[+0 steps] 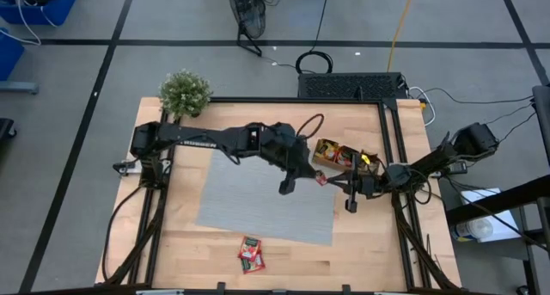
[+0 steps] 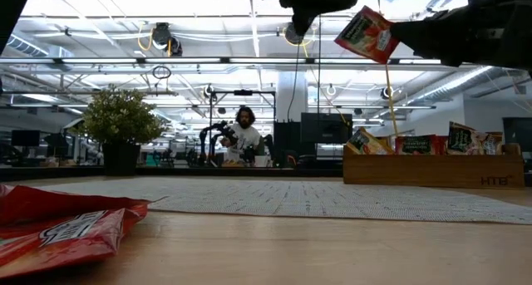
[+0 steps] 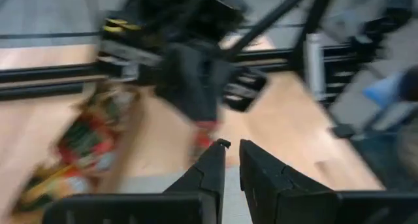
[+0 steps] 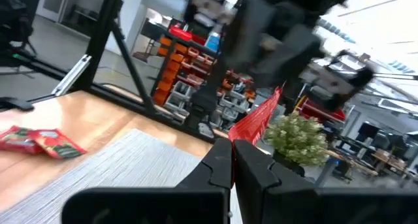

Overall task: Pick & Place Tea
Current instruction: Put the red tea bag into the middle section of the wooden organizer

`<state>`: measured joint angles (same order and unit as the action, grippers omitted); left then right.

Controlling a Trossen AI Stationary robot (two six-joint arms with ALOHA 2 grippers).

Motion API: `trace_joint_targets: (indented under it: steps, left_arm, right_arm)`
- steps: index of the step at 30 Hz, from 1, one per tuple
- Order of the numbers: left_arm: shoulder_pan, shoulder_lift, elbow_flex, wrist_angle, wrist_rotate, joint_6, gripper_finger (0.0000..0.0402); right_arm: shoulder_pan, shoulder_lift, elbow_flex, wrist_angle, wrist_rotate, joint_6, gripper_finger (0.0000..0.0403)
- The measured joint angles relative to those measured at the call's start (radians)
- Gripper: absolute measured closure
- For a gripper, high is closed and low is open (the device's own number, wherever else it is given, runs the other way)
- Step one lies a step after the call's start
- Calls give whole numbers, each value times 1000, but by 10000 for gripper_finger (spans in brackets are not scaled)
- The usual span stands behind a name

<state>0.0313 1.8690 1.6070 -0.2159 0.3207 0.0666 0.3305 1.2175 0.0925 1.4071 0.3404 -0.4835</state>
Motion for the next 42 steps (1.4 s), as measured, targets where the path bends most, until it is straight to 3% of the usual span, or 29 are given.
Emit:
trace_joint_targets:
  steps: [3, 10, 20, 24, 42]
  left_arm:
    - [-18, 7, 0, -7, 43, 18, 338]
    - [-59, 78, -1, -75, -201, 129, 275]
    - [-24, 18, 1, -116, -255, 85, 178]
    - [0, 7, 1, -118, -260, 56, 173]
    - [-1, 60, -1, -22, -111, 22, 173]
  right_arm:
    - [-1, 0, 0, 7, 0, 0, 403]
    - [-1, 0, 0, 11, -3, 19, 403]
    - [-1, 0, 0, -12, -2, 26, 403]
    - [-1, 0, 0, -10, -6, 31, 403]
    - [-1, 0, 0, 5, -29, 45, 403]
